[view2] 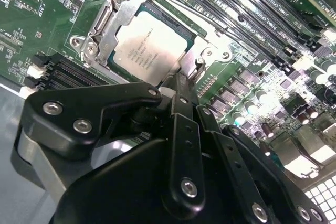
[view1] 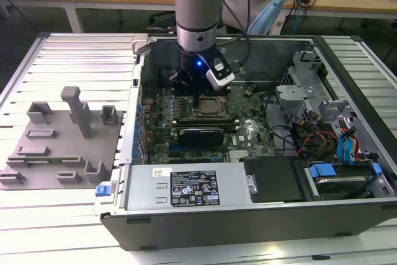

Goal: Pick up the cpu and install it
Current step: 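Close the cpu cover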

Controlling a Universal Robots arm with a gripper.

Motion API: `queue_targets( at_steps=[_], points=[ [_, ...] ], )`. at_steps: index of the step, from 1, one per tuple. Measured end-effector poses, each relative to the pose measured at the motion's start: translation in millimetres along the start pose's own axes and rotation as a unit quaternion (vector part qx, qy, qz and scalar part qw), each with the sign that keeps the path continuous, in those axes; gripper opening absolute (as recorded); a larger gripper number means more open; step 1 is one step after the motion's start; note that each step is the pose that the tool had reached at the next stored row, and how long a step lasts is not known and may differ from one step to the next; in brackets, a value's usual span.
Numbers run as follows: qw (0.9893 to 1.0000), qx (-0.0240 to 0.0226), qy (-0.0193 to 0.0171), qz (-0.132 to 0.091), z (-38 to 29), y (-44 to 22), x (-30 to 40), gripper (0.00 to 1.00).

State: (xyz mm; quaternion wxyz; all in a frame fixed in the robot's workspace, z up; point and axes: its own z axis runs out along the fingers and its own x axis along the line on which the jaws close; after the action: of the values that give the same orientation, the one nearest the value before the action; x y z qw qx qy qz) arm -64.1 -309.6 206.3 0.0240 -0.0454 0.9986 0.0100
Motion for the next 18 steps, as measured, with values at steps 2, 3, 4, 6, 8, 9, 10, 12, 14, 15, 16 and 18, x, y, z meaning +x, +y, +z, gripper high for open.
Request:
queue_targets(
  at_steps=[2,3,4,6,8,9,10,12,14,15,16,18],
  points=[
    [1.0000,0.0002,0.0002,0.000,-1.5,0.0,0.0,0.11],
    [1.0000,0.0001,0.0001,0.000,-4.2,0.1,-0.2,0.11],
    [1.0000,0.0000,0.0000,0.000,-6.5,0.1,-0.3,0.11],
    [1.0000,0.0000,0.0000,0.000,-11.9,0.2,-0.6,0.11],
    [1.0000,-0.0001,0.0000,0.000,-14.2,0.2,-1.0,0.11],
    [1.0000,0.0001,0.0001,0.000,-14.2,-0.1,-3.9,0.11],
    [1.0000,0.0001,0.0003,0.000,-13.8,-0.7,-11.2,0.11],
    [1.0000,-0.0001,0.0012,0.000,-13.0,-2.3,-27.6,0.11],
    [1.0000,-0.0001,0.0016,0.000,-12.9,-6.6,-31.7,0.11],
    [1.0000,-0.0001,0.0016,0.000,-13.0,-11.8,-31.2,0.11],
    [1.0000,0.0000,0.0016,0.000,-13.1,-14.0,-31.0,0.11],
    [1.0000,0.0000,0.0017,0.000,-13.8,-16.7,-30.8,0.11]
  ],
)
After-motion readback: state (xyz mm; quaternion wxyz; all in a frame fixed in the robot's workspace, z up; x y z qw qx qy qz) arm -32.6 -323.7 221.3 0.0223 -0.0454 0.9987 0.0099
